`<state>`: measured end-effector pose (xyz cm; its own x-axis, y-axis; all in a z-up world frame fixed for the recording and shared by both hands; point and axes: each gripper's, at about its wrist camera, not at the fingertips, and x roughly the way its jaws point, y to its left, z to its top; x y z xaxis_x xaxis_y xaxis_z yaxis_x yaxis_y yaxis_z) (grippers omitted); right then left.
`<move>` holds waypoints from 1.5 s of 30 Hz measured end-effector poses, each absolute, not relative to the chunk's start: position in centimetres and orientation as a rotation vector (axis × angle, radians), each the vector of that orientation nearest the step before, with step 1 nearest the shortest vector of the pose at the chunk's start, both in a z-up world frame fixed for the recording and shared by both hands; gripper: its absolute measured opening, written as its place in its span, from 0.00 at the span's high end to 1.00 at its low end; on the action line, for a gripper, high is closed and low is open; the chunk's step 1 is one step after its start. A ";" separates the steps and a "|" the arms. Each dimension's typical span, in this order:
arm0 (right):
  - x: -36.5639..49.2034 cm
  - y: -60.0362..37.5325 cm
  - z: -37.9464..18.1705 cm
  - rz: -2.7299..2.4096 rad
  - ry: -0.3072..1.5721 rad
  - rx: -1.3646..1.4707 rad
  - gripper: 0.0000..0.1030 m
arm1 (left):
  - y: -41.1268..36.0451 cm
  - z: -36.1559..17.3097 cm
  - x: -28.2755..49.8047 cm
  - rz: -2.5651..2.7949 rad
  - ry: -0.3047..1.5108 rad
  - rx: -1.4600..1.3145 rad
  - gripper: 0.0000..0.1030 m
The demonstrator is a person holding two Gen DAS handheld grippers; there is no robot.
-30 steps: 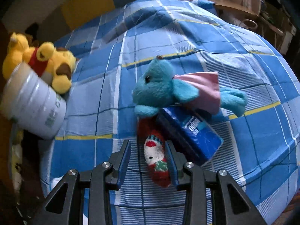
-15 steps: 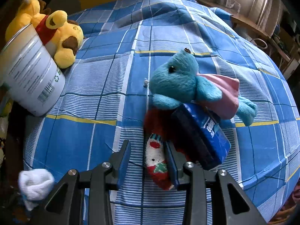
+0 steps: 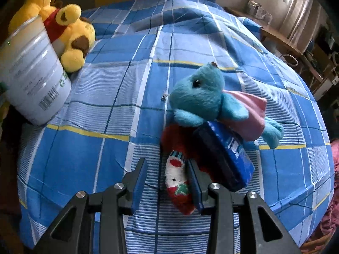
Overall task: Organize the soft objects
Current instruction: 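Carry the grey knit sock onto the gold tray and open the left tool, then grasp the red Hello Kitty sock from the pile with the right tool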
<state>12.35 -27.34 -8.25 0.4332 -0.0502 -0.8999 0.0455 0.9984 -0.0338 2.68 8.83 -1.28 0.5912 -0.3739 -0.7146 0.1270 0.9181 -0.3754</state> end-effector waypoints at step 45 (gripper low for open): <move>12.4 -27.7 -8.9 -0.198 1.132 -0.148 0.76 | 12.4 -2.4 0.9 -0.154 0.883 -0.244 0.38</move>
